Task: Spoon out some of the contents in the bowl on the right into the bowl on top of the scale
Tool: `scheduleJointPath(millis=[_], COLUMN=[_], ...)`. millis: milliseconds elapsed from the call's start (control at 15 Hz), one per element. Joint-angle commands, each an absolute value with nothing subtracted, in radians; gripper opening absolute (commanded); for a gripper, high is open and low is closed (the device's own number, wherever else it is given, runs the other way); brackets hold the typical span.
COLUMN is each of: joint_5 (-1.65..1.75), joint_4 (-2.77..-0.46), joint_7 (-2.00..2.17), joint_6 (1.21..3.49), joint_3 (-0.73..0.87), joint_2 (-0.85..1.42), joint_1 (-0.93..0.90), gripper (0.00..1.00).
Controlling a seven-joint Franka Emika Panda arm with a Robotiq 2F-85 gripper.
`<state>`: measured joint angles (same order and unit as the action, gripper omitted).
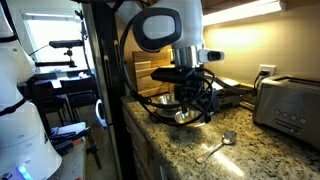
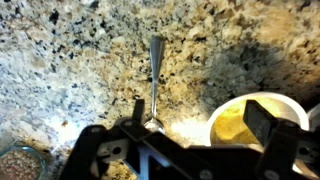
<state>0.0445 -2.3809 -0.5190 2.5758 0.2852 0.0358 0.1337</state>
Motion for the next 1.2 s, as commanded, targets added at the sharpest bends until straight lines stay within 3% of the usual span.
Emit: scheduleJointPath(millis=[0, 1133], joint_5=[0.013, 0.036], joint_4=[-2.306, -2.225], joint_7=[-0.548, -0.509], joint_6=[2.624, 2.599], joint_3=[0.248, 0.207], joint_2=[0.139, 0.21], joint_1=[0.184, 0.224], gripper=[1.0, 1.0])
